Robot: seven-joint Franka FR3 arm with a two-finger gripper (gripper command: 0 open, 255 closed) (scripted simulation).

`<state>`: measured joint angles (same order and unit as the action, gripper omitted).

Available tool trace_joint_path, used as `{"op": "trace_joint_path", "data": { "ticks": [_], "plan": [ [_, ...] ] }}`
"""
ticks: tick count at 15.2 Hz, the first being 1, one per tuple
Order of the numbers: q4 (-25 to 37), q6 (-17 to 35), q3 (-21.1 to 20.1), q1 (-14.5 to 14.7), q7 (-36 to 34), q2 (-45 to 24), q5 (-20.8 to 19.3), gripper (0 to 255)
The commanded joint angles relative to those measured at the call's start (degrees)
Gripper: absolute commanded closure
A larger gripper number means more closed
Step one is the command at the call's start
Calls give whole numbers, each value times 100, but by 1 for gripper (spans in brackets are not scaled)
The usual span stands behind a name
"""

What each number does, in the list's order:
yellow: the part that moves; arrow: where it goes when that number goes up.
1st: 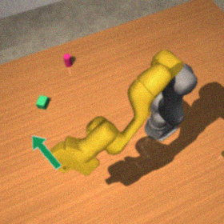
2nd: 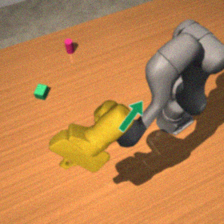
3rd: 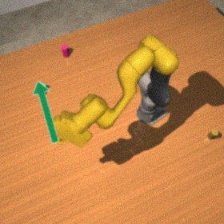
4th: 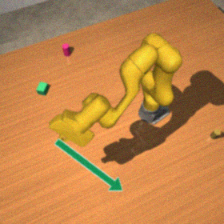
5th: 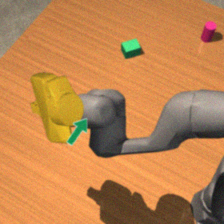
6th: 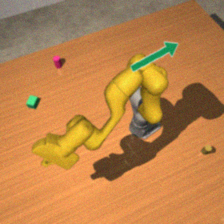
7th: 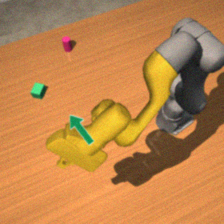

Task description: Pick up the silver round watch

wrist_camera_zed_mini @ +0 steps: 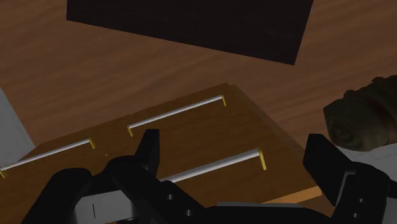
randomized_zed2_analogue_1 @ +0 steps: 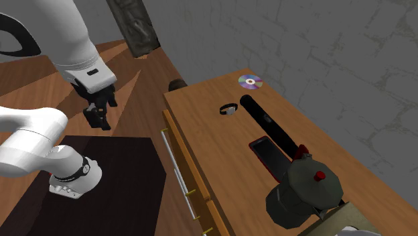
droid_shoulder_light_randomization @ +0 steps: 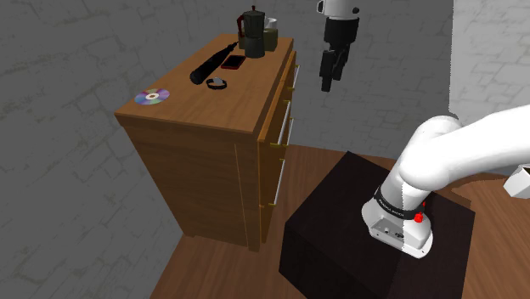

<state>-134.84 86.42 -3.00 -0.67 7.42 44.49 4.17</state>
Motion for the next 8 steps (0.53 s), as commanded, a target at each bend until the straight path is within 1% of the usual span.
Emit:
{"op": "trace_joint_path", "data": {
  "ticks": [1, 8],
  "plan": [
    [0, 0, 0, 0, 0, 0, 0, 0],
    [943, 723, -160, 87, 236, -1512, -162, 0]
  ]
}}
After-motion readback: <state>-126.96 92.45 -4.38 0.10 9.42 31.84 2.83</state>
